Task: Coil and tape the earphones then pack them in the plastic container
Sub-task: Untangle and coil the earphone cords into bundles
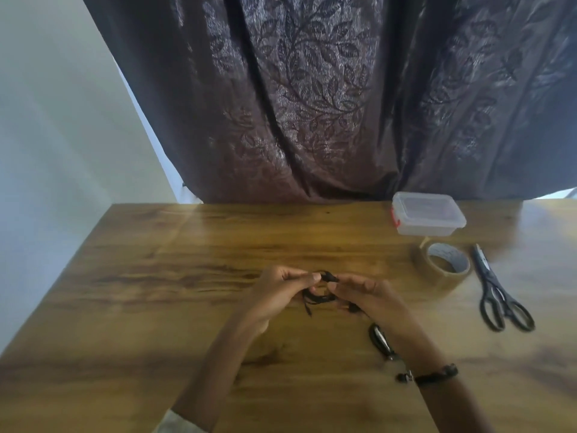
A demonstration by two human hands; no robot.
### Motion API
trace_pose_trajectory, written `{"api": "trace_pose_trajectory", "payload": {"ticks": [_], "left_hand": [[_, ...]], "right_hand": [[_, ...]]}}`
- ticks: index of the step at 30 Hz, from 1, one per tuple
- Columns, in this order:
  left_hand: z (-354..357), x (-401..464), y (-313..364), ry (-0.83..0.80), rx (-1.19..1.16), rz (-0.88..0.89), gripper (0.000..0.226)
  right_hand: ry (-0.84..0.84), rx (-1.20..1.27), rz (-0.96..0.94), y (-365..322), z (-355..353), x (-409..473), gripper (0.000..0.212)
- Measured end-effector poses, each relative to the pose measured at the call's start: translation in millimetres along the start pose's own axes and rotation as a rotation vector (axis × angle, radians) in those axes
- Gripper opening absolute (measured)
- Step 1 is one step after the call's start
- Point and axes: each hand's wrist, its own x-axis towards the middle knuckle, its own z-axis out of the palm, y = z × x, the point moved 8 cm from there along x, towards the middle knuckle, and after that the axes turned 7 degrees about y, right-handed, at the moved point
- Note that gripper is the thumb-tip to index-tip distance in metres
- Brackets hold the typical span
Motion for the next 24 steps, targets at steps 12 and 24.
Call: {"api": "trace_pose_trajectory", "payload": {"ticks": [12,24], "left_hand": [[25,23,-111,0.183,0.272,-0.202,0.027],[30,17,-111,0.367,0.759,0.138,0.023]], "right_hand": [[0.23,-0.243,0.176,100,-13,2,0.008],[0.34,-0.673,-0.087,90,-9,4,0.01]]}}
